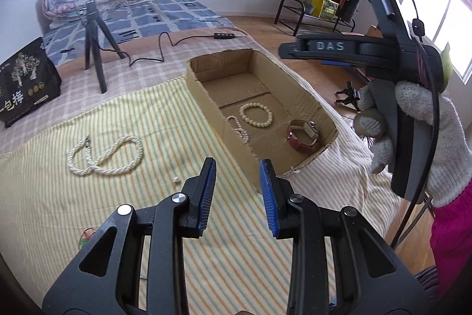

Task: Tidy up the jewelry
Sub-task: 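Withdraw both tools from the box toward the jewelry on the bed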

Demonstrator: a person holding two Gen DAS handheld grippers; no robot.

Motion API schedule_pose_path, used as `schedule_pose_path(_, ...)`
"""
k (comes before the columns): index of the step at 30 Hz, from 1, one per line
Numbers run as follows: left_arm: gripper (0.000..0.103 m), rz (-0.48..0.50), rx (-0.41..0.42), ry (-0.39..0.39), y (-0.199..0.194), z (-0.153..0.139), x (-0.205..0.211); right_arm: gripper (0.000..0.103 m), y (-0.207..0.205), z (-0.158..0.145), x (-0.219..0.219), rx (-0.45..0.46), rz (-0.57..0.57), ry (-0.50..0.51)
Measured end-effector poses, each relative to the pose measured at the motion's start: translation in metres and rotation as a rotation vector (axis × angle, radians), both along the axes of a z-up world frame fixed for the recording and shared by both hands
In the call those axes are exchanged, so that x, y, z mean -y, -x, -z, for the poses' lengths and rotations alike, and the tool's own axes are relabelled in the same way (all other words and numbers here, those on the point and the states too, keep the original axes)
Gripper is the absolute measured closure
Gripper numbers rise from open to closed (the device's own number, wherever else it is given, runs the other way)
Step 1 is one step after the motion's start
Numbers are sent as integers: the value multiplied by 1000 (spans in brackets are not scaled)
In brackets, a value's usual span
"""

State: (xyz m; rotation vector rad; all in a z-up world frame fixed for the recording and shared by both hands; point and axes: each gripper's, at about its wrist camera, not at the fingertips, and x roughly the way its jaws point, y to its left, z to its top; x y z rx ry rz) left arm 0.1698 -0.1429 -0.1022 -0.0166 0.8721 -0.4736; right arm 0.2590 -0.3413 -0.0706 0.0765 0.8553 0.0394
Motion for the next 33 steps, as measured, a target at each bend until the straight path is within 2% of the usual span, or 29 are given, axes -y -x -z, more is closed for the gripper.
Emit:
schedule_pose_path(16, 73, -178, 2, -1, 10, -8, -115, 26, 29, -25, -52, 74, -107, 45)
schedule_pose_path(23, 73, -228, -21, -11, 10, 0, -147, 26, 51, -20, -79, 81, -182, -3)
schedule_pose_path(27, 73, -243, -54, -16, 12, 11, -162, 25, 67, -12, -101, 38, -252, 18)
schedule_pose_path(33, 73, -265, -109, -28, 15, 28, -179, 25, 86, 14, -133, -83, -363, 37)
